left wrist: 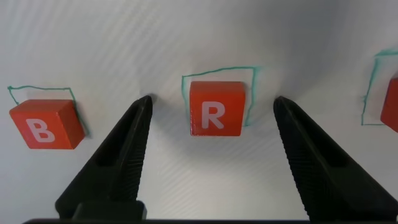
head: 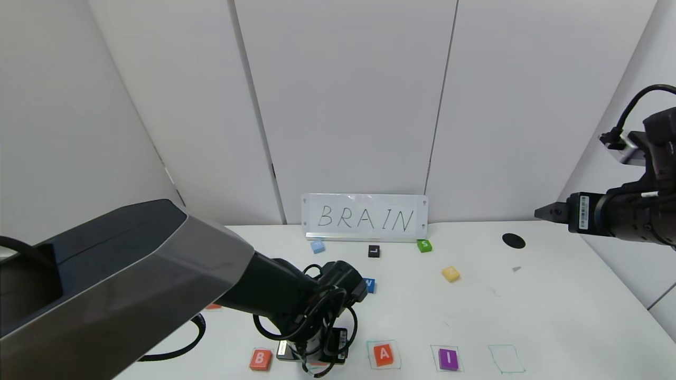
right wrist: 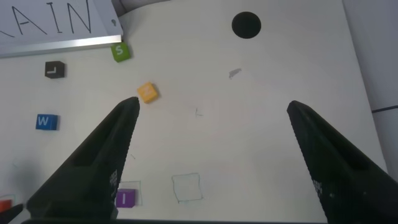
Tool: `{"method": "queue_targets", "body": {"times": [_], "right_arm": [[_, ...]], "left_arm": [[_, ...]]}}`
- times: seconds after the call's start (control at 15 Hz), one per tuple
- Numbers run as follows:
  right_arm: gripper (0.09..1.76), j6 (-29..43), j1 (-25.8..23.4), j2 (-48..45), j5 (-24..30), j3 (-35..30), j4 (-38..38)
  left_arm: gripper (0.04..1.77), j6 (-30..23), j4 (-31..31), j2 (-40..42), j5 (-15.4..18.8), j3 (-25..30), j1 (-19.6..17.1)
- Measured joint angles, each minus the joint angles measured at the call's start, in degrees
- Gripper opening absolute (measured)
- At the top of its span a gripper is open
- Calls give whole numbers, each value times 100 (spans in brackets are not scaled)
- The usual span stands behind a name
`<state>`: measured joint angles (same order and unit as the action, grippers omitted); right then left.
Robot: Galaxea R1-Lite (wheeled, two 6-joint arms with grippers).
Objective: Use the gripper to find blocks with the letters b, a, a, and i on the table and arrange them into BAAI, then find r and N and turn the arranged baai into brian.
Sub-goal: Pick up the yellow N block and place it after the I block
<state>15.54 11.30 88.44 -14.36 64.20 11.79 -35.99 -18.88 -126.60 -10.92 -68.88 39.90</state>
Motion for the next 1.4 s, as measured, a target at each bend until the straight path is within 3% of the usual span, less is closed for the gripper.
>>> {"method": "queue_targets", "body": {"times": [0.6, 1.4], "right_arm": [[171, 0, -9, 0, 16, 11, 0], [171, 5, 13, 177, 20, -4, 0]], "left_arm": [[162, 352, -35, 684, -278, 154, -129], [169, 1213, -9, 2159, -295, 680, -473]]}}
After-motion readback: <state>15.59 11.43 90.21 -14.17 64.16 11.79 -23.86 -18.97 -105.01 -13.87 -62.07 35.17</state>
